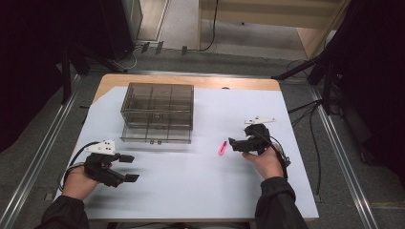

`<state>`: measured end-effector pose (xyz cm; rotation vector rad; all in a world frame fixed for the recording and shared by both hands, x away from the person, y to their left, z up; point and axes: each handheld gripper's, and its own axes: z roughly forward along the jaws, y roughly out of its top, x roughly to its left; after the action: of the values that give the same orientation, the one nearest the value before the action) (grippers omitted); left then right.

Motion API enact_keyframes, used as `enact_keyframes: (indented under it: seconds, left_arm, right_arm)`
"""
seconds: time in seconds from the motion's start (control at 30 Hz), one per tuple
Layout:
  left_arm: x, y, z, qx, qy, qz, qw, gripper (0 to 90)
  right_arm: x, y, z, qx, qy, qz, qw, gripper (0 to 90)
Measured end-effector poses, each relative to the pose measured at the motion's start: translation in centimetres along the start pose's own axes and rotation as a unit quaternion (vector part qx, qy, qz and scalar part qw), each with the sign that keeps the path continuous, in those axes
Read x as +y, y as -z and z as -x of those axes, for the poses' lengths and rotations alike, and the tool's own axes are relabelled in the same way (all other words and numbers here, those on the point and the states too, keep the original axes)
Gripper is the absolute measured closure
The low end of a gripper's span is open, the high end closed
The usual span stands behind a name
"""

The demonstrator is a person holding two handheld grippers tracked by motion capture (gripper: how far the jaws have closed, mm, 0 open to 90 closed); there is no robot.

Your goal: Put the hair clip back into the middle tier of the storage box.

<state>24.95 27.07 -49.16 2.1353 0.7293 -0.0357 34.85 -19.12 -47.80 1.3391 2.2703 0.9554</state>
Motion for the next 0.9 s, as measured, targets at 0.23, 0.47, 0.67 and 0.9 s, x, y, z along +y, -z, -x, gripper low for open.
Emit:
enact_keyframes:
  seconds: [0.23,0.47,0.67,0.9]
  left_arm:
    - [0.04,-0.11,0.1,-0.001,-0.003,-0.001,1.0,22.5]
    - [0.02,-0.19,0.11,0.0,-0.003,-0.003,1.0,22.5]
    - [0.06,-0.23,0.14,0.0,-0.005,-0.008,1.0,22.5]
    - [0.04,-0.29,0.2,-0.001,-0.004,-0.008,1.0,22.5]
  right_arm:
    - [-0.01,0.16,0.03,0.007,0.004,0.002,1.0,17.8]
    - [0.24,0.41,-0.1,0.005,0.01,0.004,0.9999,25.3]
    - [0.36,0.55,-0.31,0.001,0.008,0.004,1.0,32.5]
    - [0.37,0.48,-0.38,0.003,0.005,-0.007,1.0,33.7]
